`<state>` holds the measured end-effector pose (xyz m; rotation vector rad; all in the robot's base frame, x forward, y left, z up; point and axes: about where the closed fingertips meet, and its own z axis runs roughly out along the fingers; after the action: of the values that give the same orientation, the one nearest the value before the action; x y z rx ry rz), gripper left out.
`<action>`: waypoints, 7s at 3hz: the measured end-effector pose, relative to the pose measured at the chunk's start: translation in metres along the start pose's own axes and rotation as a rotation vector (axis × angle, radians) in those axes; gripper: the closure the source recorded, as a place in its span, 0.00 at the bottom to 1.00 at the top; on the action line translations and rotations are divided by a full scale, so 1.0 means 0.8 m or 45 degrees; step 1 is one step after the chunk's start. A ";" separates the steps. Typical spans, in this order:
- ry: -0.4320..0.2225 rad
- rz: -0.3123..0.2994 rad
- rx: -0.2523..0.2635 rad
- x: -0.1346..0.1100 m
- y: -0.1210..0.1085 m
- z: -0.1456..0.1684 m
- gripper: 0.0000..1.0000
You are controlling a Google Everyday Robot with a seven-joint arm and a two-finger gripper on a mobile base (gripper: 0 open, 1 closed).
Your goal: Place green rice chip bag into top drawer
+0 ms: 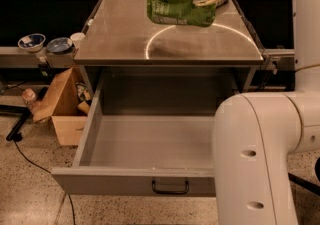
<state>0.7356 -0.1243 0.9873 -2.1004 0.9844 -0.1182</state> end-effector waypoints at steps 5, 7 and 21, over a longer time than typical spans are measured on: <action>-0.314 -0.282 0.160 -0.070 0.022 -0.097 1.00; -0.254 -0.126 0.174 -0.038 0.052 -0.106 1.00; 0.347 0.000 -0.141 -0.094 0.355 0.092 1.00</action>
Offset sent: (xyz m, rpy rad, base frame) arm -0.1390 -0.0273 0.0298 0.0359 -0.0124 0.5647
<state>0.5392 -0.1348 0.7570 -2.2251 1.1736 -0.3658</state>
